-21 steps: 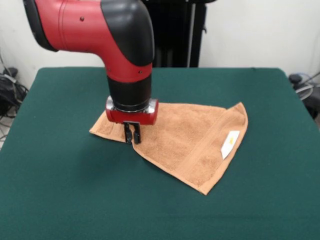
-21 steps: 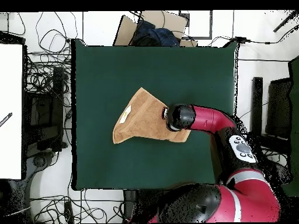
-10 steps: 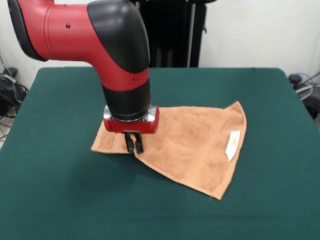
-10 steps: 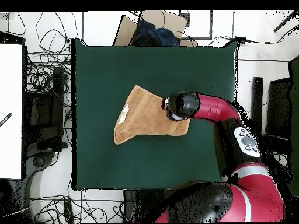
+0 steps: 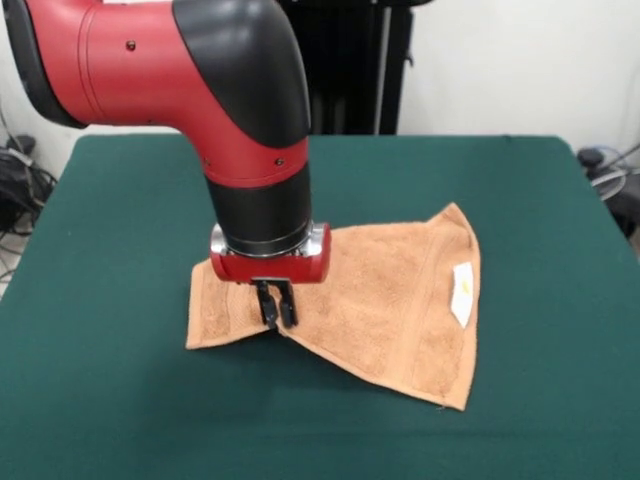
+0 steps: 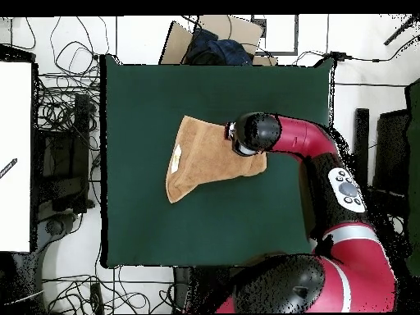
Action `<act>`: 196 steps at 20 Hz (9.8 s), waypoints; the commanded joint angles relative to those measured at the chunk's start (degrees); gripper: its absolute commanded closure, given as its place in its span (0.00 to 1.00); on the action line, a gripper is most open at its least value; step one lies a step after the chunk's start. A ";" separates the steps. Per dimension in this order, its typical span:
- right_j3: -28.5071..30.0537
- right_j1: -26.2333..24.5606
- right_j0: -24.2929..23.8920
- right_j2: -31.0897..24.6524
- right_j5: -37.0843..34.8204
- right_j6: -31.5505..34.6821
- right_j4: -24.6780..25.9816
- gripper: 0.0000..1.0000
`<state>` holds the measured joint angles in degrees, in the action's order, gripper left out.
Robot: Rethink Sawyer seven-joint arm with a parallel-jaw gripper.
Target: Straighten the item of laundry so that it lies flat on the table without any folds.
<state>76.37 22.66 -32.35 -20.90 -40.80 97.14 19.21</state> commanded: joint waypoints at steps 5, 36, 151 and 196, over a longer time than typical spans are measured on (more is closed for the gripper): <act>-3.23 0.90 -0.29 -7.29 -6.46 -12.02 1.35 1.00; -6.95 5.60 1.24 -11.18 -9.93 -10.59 1.25 1.00; 22.59 15.94 -5.86 -6.01 18.48 -1.55 8.12 0.00; 21.76 22.10 4.87 2.26 6.22 7.72 5.03 0.00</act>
<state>99.05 43.31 -30.38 -22.54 -34.38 97.14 22.49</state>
